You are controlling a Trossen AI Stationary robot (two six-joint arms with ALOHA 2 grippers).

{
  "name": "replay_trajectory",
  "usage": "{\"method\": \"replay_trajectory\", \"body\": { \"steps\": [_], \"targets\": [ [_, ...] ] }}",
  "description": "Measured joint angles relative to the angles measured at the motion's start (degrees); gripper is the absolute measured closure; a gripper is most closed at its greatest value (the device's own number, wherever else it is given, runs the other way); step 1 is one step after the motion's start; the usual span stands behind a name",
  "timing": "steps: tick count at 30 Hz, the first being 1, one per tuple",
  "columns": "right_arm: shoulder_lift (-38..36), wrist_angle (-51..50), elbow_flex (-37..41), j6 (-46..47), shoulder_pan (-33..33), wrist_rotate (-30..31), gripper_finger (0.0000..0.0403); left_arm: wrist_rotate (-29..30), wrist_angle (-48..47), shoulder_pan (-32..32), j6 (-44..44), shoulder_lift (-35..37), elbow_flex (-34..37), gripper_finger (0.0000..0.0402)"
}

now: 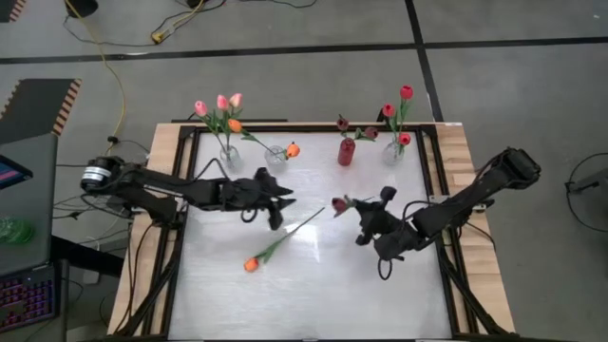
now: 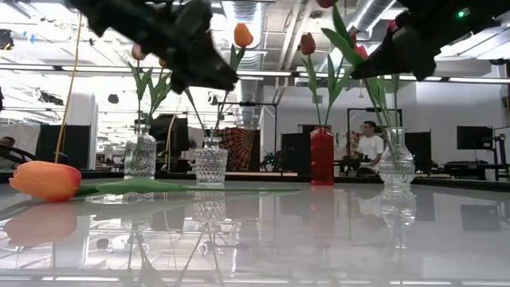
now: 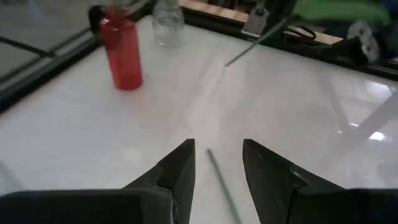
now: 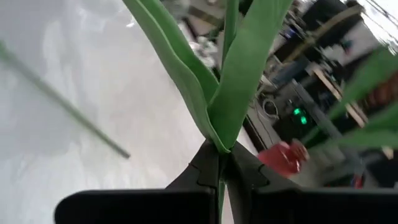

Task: Sort flowers into vase by color
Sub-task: Put the red flower into the right red vase

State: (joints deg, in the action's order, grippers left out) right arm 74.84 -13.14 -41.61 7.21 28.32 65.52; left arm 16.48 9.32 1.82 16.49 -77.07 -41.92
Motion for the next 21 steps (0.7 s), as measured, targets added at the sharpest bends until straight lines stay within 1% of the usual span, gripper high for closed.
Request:
{"method": "replay_trajectory", "body": {
  "steps": [3,6,9,15,21],
  "targets": [
    [-1.0,1.7,1.6,5.7,-1.6,2.1,0.0366,0.3,3.9,-0.2,-1.2,4.0,6.4,0.0281],
    [-0.6,2.5,2.9,12.1,-4.3,3.8,0.0366,-0.6,9.6,-0.5,-1.3,6.8,12.2,0.0281],
    [-0.4,5.2,2.8,15.5,-7.0,4.9,0.0366,-0.8,14.3,-0.9,-1.0,7.8,16.1,0.0281],
    [0.1,18.0,2.8,12.2,-11.8,5.4,0.0366,0.4,15.5,-1.2,-1.3,6.4,17.1,0.0281],
    [0.2,30.9,2.8,2.0,-16.0,5.2,0.0365,2.6,19.5,-1.2,-6.0,4.6,17.1,0.0281]
  ]
}}
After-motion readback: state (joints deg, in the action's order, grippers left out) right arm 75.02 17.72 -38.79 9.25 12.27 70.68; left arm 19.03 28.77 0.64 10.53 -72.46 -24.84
